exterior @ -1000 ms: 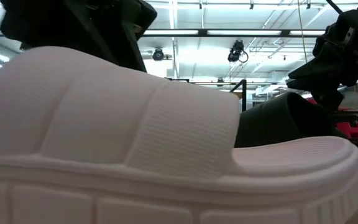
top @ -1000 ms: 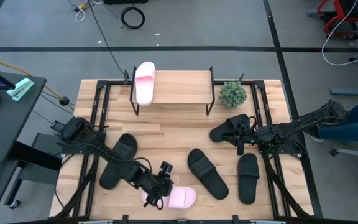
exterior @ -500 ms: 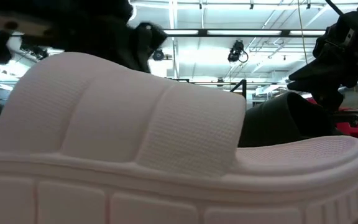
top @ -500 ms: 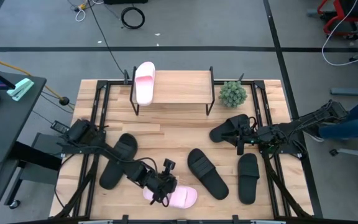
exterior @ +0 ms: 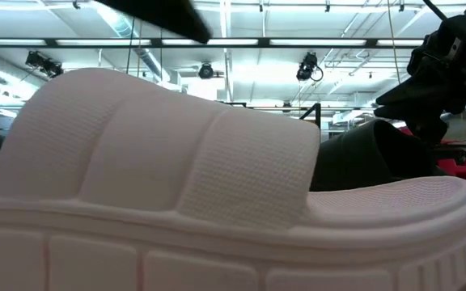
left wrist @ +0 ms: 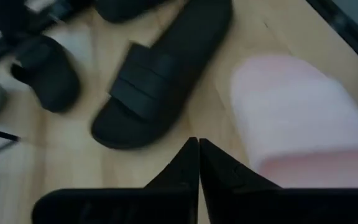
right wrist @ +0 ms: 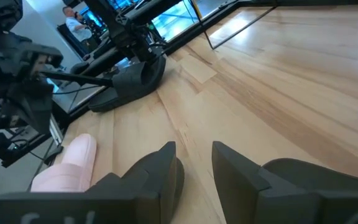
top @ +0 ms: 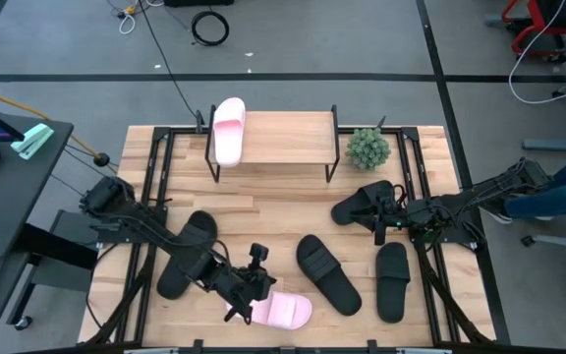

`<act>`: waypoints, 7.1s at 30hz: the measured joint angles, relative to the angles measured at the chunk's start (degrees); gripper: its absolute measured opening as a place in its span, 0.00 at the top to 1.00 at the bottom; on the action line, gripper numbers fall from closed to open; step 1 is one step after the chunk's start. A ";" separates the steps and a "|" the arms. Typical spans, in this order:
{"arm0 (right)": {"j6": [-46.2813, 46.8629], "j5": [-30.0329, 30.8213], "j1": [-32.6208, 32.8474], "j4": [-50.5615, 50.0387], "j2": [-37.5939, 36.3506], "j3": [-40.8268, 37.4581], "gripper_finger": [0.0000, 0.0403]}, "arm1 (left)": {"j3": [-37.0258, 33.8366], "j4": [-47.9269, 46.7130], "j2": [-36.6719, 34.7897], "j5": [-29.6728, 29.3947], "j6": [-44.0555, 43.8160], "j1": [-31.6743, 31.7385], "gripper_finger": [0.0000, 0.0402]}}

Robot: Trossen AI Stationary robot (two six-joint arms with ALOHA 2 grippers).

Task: Pick and place slides into the shelf
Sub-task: Put the pink slipper on the shelf

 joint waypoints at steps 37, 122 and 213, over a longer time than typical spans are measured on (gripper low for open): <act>-1.51 0.00 0.00 -0.42 0.04 0.00 0.73 | -0.05 5.26 2.52 23.31 -54.78 1.11 0.66; 0.07 -0.59 0.02 -0.44 0.04 -0.02 0.73 | -0.03 19.40 10.54 25.70 -51.50 5.54 0.96; -56.72 13.14 22.03 -23.49 87.25 74.53 0.47 | -0.05 -17.39 -21.35 25.73 -25.57 11.47 0.97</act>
